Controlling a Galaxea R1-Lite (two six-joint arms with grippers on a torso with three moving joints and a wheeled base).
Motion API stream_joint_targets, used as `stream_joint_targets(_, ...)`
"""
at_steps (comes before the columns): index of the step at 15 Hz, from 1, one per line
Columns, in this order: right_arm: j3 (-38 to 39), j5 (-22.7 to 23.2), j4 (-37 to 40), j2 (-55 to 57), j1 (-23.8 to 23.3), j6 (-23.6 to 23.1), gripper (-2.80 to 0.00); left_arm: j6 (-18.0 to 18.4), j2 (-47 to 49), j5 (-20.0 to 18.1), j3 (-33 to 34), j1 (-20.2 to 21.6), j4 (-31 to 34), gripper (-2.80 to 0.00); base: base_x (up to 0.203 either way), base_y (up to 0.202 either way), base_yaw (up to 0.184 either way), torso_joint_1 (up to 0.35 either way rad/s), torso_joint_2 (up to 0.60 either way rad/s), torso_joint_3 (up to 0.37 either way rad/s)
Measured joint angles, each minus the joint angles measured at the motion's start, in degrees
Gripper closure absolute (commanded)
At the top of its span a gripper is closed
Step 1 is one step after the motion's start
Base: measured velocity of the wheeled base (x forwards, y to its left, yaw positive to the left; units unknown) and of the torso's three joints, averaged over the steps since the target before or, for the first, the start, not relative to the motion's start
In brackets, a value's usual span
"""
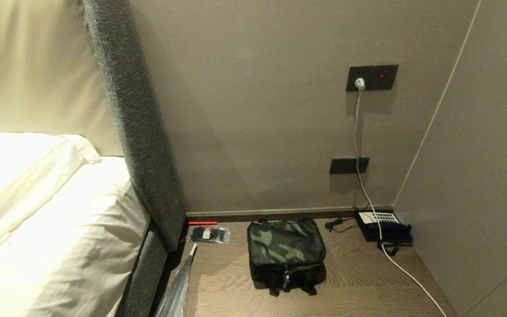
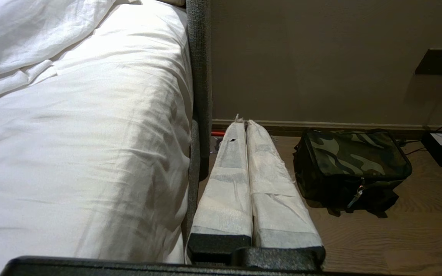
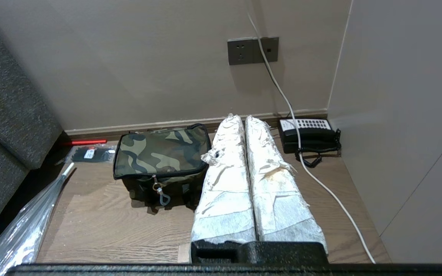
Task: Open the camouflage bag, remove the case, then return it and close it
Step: Open the top of the storage box
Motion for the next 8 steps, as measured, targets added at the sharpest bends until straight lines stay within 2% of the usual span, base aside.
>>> stream_joint_targets(8,0.0,0.0,0.0,0.0,0.0,-0.08,0.0,0.0,0.0,0.0,0.0,0.0,0.0,0.0,0.0,0.0,0.0,0.0,0.0,0.0)
